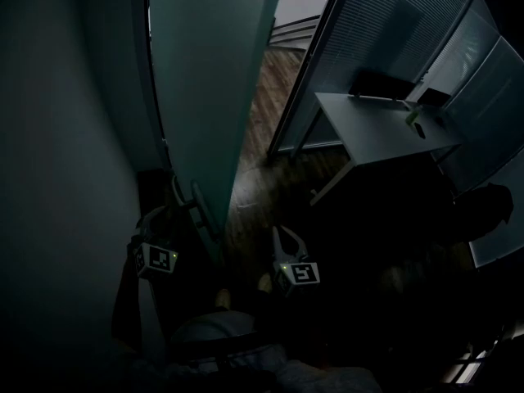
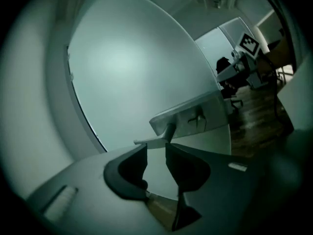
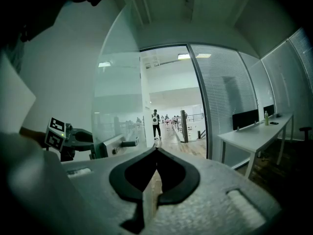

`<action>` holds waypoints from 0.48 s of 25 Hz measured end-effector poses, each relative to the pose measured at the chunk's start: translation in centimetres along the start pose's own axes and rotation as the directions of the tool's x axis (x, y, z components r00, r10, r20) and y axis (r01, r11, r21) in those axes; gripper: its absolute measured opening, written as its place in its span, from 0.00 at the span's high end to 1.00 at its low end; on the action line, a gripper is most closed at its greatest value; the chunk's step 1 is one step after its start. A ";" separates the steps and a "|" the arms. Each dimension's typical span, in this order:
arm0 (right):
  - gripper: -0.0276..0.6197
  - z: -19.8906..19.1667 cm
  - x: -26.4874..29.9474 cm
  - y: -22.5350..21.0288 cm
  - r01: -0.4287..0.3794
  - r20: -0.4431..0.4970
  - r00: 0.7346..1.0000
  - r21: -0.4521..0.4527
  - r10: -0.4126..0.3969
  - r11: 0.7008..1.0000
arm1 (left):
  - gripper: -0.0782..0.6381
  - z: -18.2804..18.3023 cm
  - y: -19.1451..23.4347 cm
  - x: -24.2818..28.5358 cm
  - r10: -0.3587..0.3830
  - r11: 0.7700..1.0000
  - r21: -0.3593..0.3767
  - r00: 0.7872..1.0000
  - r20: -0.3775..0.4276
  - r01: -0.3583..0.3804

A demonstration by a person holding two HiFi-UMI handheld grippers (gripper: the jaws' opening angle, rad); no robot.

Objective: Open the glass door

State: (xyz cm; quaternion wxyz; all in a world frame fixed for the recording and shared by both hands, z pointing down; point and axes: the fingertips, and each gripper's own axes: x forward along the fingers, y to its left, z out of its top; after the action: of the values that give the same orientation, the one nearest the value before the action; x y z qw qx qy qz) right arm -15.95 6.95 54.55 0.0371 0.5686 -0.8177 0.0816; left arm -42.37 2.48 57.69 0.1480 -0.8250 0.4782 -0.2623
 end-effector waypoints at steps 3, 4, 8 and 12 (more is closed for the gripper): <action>0.95 -0.1 0.3 -0.1 0.001 0.000 1.000 0.001 -0.001 1.000 | 0.77 0.3 -0.2 -0.8 0.022 0.986 -0.168 0.999 0.042 -0.015; 0.95 -0.1 0.4 -0.1 0.002 0.002 1.000 0.001 -0.002 1.000 | 0.78 0.3 -0.3 -1.0 0.031 0.976 -0.216 0.998 0.053 -0.018; 0.95 0.0 0.5 -0.1 0.001 0.013 1.000 0.008 -0.001 1.000 | 0.83 1.5 -0.5 -2.1 0.058 0.930 -0.366 0.995 0.086 -0.023; 0.95 0.3 0.5 0.3 -0.009 0.015 1.000 0.004 0.009 1.000 | 0.88 3.4 -0.3 -3.3 0.093 0.875 -0.484 0.987 0.130 -0.018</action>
State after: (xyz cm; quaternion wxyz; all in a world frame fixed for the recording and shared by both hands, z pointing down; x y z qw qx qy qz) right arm -16.43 6.56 54.32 0.0294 0.5654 -0.8204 0.0794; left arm -41.52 5.45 54.09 -0.0190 -0.8390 0.5394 -0.0683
